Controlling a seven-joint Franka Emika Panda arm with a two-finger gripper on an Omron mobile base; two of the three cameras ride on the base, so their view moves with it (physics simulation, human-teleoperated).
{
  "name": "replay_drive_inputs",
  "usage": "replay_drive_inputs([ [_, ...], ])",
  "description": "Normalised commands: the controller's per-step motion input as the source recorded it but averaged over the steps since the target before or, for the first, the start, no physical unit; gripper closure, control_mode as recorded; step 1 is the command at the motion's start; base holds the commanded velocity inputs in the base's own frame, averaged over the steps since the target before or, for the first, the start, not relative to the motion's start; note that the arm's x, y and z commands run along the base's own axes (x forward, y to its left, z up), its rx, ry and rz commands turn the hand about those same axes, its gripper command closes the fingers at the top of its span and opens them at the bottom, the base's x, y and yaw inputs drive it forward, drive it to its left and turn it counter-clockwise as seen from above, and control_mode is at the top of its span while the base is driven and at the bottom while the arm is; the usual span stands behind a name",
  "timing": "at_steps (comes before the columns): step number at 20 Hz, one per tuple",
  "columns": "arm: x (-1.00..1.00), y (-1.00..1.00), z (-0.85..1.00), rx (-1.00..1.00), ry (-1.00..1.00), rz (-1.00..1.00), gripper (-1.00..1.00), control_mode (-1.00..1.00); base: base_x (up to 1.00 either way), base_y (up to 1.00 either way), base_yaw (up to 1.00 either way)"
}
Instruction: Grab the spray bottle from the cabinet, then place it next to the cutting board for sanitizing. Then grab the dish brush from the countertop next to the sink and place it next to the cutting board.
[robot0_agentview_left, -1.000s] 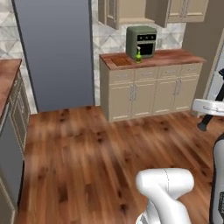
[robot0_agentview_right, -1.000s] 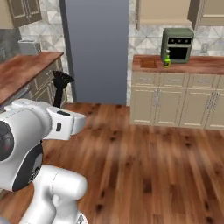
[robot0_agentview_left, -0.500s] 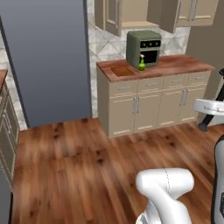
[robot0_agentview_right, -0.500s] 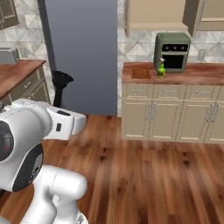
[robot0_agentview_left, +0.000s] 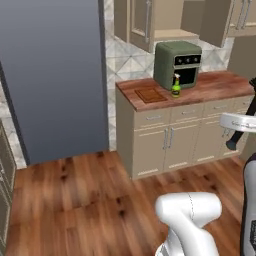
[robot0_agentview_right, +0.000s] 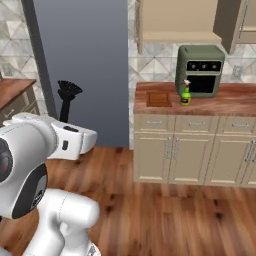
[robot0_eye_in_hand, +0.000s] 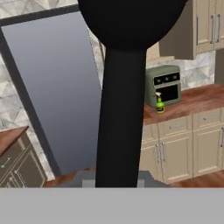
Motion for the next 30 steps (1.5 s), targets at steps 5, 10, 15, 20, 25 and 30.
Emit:
replay_drive_inputs([
  [5, 0.0, 0.0, 0.0, 0.0, 0.0, 0.0, 1.0, 1.0, 1.0, -0.83, 0.14],
  [10, 0.0, 0.0, 0.0, 0.0, 0.0, 0.0, 1.0, 1.0, 1.0, -0.96, 0.23],
  [15, 0.0, 0.0, 0.0, 0.0, 0.0, 0.0, 1.0, 1.0, 1.0, -0.31, 0.2],
  [20, 0.0, 0.0, 0.0, 0.0, 0.0, 0.0, 1.0, 1.0, 1.0, -0.06, 0.14],
  [25, 0.0, 0.0, 0.0, 0.0, 0.0, 0.0, 1.0, 1.0, 0.76, -0.25, 0.09],
  [30, 0.0, 0.0, 0.0, 0.0, 0.0, 0.0, 1.0, 1.0, 0.62, 0.0, 0.0],
])
